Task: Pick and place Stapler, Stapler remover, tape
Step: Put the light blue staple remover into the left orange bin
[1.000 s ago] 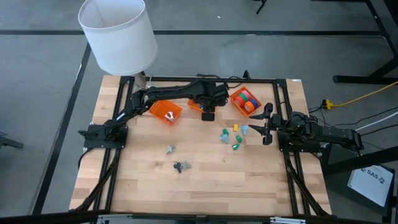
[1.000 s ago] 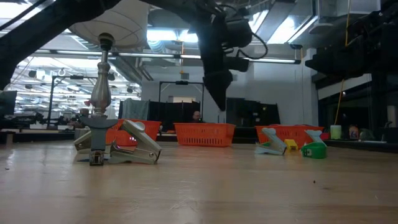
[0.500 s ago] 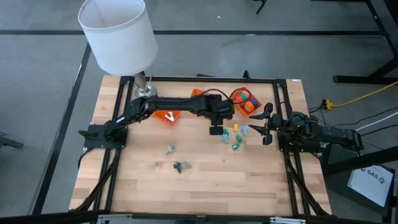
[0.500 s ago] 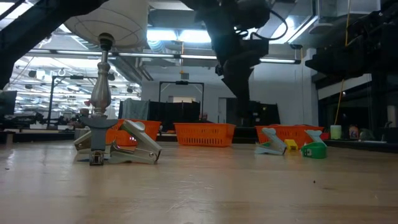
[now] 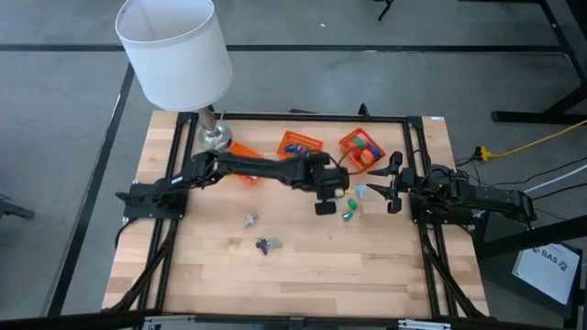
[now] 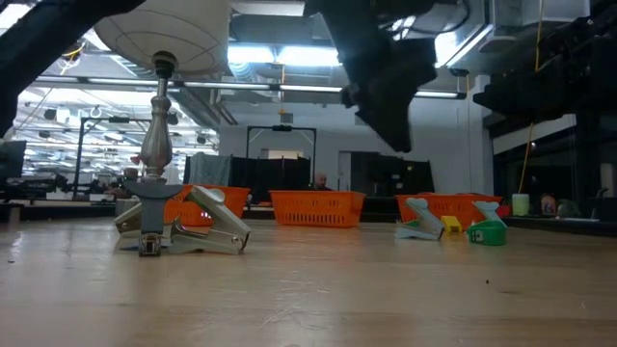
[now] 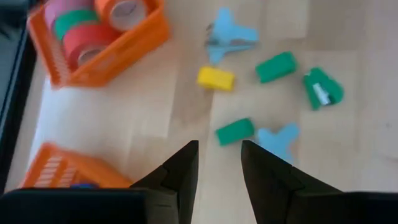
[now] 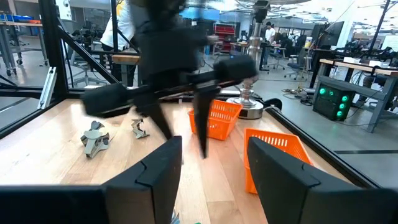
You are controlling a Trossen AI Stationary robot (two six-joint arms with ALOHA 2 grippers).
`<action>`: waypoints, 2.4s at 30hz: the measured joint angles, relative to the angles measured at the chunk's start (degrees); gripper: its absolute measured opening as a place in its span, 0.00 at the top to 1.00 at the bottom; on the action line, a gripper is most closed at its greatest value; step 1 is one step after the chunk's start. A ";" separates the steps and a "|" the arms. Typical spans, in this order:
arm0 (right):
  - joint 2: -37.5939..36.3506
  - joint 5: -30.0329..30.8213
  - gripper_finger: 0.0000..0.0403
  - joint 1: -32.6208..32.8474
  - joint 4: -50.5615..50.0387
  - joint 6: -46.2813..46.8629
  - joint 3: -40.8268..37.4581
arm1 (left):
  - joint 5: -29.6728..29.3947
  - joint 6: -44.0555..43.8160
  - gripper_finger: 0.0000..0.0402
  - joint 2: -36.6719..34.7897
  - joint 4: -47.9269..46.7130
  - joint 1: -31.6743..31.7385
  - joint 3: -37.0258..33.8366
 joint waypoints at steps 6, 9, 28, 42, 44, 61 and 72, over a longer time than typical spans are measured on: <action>0.00 -0.01 0.53 0.01 -0.02 0.01 0.00 | -1.71 0.13 0.72 -3.26 6.45 -3.00 -6.75; -0.01 0.00 0.53 0.01 0.00 0.00 0.01 | -4.21 -0.70 0.72 -6.77 11.29 -3.93 -12.92; -0.01 0.00 0.53 0.00 0.00 0.01 0.02 | 0.92 3.74 0.70 -19.50 57.79 -4.65 -52.57; -0.01 -0.01 0.53 0.02 0.00 0.00 0.01 | 0.56 -4.12 0.54 -14.78 58.38 -2.85 -52.47; -0.01 0.00 0.53 0.02 0.00 0.02 0.00 | 0.63 -5.56 0.53 -14.78 58.37 -2.33 -52.47; -0.02 0.00 0.53 0.00 0.00 0.00 0.00 | 2.02 1.03 0.52 -4.75 62.54 -0.46 -46.91; -0.02 0.00 0.53 0.00 0.00 0.00 0.02 | 7.94 11.00 0.52 -2.96 63.75 0.73 -44.77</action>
